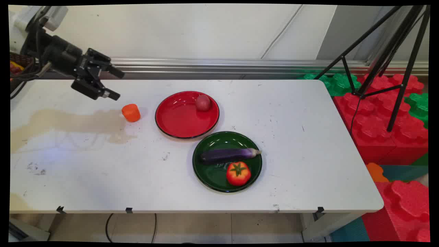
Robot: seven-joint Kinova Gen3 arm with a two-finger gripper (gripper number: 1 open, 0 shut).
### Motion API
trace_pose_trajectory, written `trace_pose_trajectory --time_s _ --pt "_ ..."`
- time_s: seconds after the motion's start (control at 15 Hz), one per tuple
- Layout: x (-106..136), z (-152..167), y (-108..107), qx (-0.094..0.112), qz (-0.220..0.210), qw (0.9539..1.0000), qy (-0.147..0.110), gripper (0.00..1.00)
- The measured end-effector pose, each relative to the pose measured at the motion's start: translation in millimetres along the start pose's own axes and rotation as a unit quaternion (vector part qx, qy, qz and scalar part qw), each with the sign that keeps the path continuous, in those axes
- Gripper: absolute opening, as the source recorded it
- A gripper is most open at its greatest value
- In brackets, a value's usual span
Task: Pick up the eggplant from the green plate
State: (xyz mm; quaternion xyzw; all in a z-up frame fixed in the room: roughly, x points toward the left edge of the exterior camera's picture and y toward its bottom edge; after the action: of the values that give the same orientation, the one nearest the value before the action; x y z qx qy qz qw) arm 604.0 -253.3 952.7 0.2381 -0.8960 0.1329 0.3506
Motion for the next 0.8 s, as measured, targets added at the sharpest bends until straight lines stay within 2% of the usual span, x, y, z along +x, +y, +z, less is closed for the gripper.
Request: trace_pose_trajectory --time_s 0.33,0.8 --pt "24 18 11 -0.015 0.029 0.9993 0.016 1.0" --pt "54 68 30 -0.048 0.051 0.9973 0.024 1.0"
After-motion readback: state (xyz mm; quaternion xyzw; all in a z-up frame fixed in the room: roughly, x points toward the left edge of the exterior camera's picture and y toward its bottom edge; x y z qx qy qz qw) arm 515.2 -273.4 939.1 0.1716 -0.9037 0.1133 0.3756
